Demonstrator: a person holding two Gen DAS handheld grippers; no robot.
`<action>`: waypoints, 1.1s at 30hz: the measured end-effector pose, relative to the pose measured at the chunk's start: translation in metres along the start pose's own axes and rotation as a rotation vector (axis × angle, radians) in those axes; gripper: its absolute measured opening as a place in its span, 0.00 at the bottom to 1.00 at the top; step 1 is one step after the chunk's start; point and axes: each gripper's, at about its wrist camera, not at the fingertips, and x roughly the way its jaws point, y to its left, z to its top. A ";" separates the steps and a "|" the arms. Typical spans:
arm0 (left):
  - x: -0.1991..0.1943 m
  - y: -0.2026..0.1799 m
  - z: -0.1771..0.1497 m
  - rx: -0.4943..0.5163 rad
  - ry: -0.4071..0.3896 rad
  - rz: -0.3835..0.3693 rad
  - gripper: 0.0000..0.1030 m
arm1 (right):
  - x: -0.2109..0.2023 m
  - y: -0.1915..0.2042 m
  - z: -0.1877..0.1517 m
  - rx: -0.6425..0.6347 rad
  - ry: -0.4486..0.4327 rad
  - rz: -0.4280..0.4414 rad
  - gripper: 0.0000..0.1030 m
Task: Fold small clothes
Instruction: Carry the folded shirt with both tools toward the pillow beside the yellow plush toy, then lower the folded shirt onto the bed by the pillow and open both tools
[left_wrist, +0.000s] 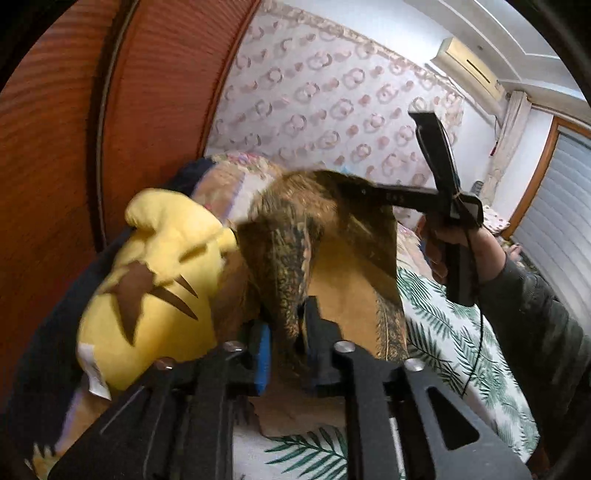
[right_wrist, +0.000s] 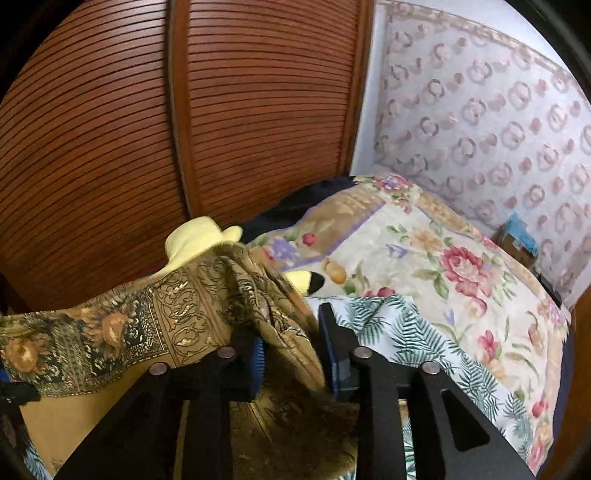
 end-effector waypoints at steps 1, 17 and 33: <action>-0.005 -0.001 0.002 0.006 -0.021 0.006 0.39 | -0.003 -0.003 0.001 0.012 -0.010 -0.002 0.33; 0.017 0.013 0.001 0.079 -0.031 0.218 0.78 | -0.028 0.010 -0.043 0.015 -0.038 0.024 0.43; -0.009 0.008 -0.001 0.129 -0.030 0.267 0.78 | 0.000 0.008 -0.051 0.139 0.035 -0.011 0.44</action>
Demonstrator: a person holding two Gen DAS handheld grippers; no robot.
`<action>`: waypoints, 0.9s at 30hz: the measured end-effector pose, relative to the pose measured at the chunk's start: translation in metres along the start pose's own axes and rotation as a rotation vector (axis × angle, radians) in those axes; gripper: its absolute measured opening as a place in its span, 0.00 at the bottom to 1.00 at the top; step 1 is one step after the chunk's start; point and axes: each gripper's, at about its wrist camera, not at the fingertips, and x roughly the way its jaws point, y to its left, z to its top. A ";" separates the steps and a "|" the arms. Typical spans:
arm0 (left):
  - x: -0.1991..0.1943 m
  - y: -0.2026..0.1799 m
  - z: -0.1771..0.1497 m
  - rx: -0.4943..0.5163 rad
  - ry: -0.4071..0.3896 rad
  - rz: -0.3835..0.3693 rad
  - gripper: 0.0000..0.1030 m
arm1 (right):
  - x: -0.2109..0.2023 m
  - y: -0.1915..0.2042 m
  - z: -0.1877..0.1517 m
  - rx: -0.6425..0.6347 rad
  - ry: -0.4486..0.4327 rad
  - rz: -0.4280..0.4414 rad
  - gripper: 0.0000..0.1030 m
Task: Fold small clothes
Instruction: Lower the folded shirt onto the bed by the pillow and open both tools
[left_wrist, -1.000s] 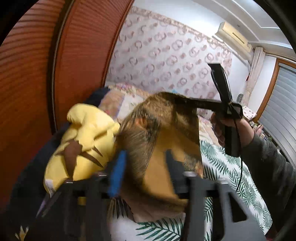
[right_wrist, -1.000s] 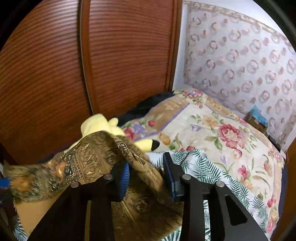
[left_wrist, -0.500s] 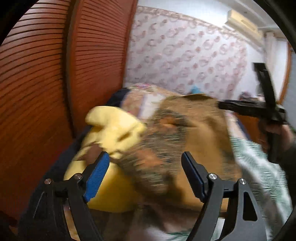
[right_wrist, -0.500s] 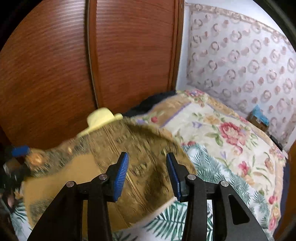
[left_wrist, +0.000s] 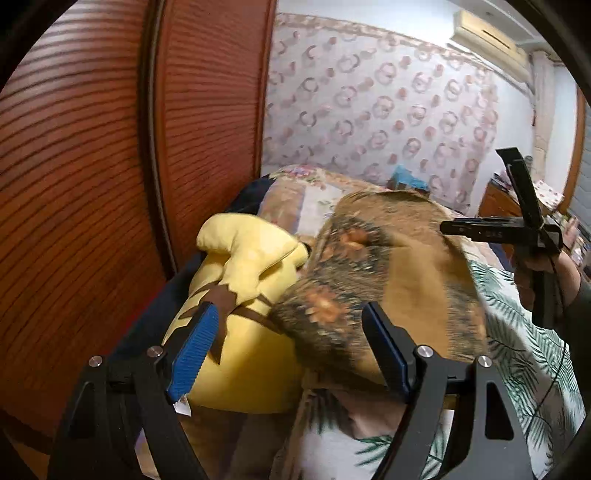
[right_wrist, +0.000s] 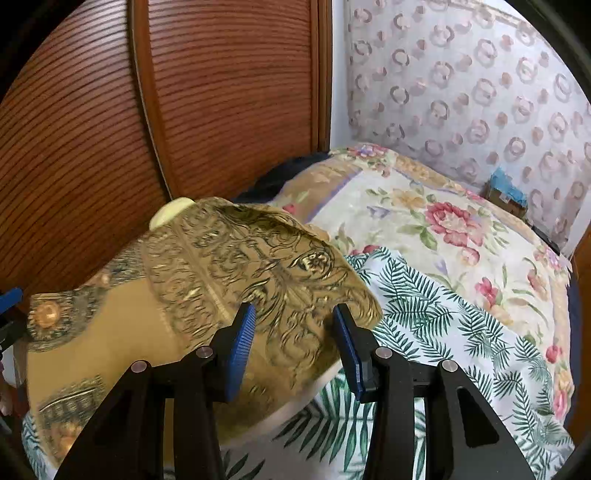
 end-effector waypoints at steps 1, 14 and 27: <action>-0.007 -0.005 0.002 0.013 -0.014 -0.016 0.79 | -0.008 0.003 -0.001 0.002 -0.014 0.003 0.44; -0.070 -0.082 0.005 0.174 -0.137 -0.108 0.86 | -0.132 0.030 -0.077 0.034 -0.189 0.001 0.44; -0.108 -0.171 -0.002 0.246 -0.155 -0.246 0.86 | -0.278 0.042 -0.200 0.198 -0.343 -0.275 0.58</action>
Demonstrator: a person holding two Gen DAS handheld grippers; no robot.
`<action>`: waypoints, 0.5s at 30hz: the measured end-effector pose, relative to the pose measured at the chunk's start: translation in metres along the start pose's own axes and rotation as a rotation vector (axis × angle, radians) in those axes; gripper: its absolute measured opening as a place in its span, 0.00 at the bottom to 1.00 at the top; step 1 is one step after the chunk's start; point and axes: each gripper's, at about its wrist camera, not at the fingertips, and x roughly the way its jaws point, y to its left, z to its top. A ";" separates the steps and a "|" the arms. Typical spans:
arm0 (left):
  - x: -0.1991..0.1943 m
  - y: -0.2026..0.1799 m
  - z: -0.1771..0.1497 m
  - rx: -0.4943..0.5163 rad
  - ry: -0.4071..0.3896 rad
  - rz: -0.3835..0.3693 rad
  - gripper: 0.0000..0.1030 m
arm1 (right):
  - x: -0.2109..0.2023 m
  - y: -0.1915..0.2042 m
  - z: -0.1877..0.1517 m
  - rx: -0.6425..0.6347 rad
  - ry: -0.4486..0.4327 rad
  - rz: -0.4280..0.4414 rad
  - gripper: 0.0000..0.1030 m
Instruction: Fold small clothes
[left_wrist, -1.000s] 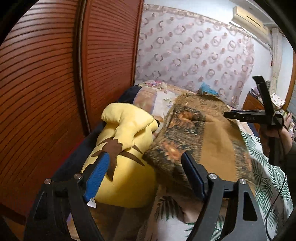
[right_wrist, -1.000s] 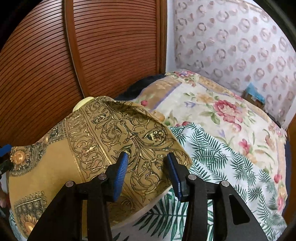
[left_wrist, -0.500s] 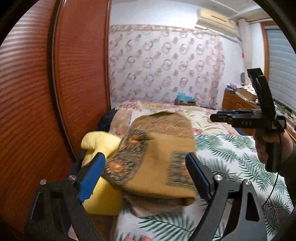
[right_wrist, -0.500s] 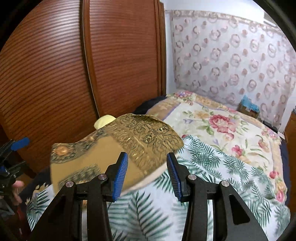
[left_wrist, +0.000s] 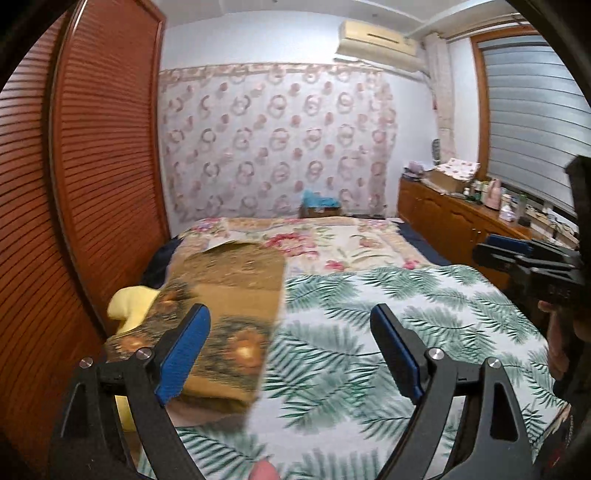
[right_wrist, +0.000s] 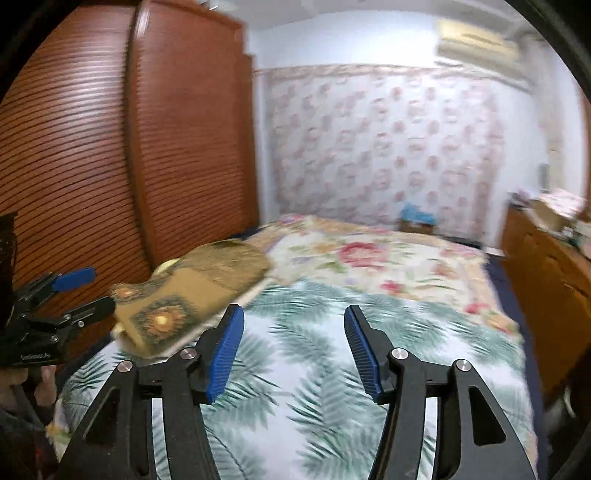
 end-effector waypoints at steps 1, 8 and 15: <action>-0.001 -0.008 0.001 0.002 -0.002 -0.010 0.86 | -0.012 -0.004 -0.004 0.010 -0.011 -0.030 0.58; -0.003 -0.047 0.006 0.005 0.006 -0.077 0.86 | -0.067 -0.027 -0.026 0.074 -0.063 -0.145 0.61; -0.013 -0.058 0.011 0.019 -0.014 -0.068 0.86 | -0.076 -0.023 -0.033 0.114 -0.089 -0.192 0.61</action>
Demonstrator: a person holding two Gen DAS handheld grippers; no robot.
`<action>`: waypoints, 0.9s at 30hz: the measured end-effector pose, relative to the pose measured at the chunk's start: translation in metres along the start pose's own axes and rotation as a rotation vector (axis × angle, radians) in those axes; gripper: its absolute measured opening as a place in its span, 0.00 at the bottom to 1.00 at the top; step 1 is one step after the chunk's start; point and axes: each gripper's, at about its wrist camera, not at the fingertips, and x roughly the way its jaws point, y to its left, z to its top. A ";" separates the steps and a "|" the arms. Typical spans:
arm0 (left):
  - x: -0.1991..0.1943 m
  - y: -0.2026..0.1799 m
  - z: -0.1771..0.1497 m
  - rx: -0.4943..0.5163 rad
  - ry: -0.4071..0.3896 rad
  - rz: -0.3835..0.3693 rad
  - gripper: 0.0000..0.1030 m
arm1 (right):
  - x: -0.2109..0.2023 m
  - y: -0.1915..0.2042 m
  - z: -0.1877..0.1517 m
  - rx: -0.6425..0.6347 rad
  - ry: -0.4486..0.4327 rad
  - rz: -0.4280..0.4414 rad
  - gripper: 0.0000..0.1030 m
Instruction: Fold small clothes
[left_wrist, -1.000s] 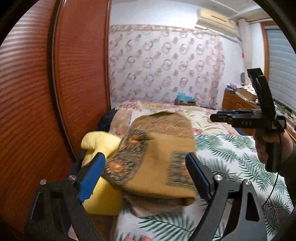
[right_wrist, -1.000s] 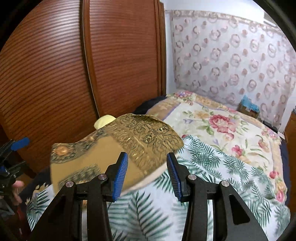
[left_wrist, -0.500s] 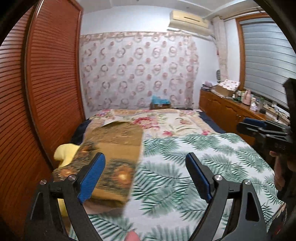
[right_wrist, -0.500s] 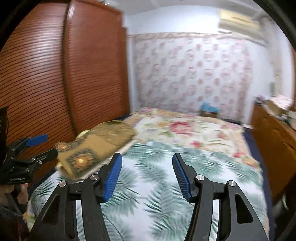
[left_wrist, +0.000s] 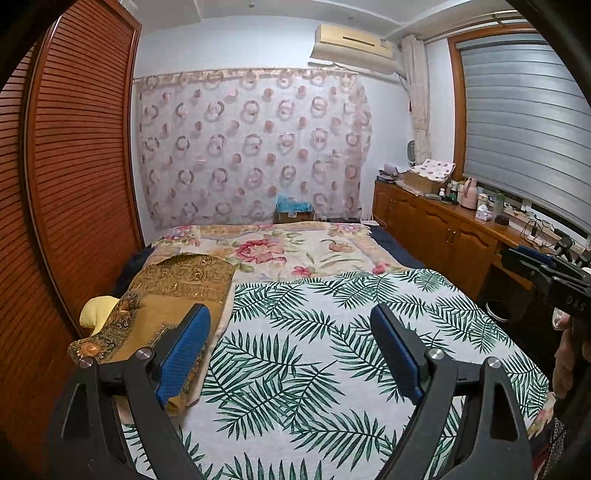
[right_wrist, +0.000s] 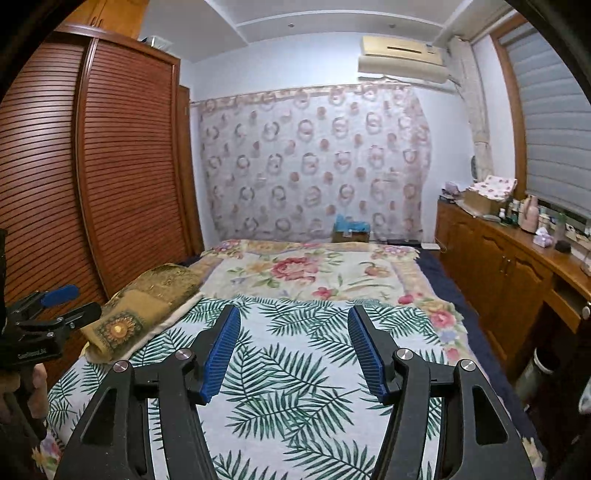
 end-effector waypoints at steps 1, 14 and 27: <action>-0.001 0.000 0.000 -0.001 -0.003 0.003 0.86 | -0.001 0.000 -0.001 0.004 -0.002 -0.004 0.61; -0.003 0.002 0.001 -0.012 -0.016 0.017 0.86 | 0.014 0.015 -0.009 0.005 -0.010 -0.014 0.61; -0.004 0.004 0.000 -0.018 -0.021 0.022 0.86 | 0.011 0.003 -0.011 -0.016 -0.012 -0.007 0.61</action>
